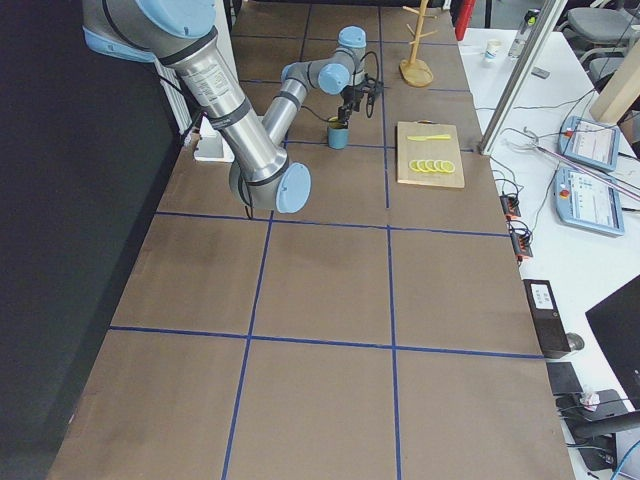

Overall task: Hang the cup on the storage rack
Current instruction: 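Open the right gripper and lift it away while the left arm reaches toward the mug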

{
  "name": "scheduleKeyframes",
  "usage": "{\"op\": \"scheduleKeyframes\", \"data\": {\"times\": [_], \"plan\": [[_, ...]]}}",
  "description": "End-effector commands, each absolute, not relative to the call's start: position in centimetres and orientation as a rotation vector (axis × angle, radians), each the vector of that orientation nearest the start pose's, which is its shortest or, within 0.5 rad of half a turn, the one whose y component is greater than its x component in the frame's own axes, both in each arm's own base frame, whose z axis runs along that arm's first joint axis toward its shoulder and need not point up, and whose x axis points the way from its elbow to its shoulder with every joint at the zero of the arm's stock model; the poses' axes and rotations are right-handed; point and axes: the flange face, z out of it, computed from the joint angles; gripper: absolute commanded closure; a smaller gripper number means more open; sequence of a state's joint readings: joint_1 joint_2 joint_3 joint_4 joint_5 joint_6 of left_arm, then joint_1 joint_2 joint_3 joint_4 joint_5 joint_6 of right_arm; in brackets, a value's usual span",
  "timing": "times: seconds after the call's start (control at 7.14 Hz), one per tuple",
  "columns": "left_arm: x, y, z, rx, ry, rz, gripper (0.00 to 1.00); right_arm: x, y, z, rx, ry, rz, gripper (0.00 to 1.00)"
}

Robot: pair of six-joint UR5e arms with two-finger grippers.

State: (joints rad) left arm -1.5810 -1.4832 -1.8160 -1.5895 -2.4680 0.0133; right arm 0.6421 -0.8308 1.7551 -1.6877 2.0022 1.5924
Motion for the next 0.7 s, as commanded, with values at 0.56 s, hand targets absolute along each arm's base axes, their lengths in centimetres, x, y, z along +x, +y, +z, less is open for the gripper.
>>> {"op": "scheduleKeyframes", "data": {"times": [0.56], "plan": [[10.5,-44.7,37.9,0.234,1.021,0.334,0.0,-28.8,-52.5,25.7,0.004,-0.846,0.334,0.0]]}}
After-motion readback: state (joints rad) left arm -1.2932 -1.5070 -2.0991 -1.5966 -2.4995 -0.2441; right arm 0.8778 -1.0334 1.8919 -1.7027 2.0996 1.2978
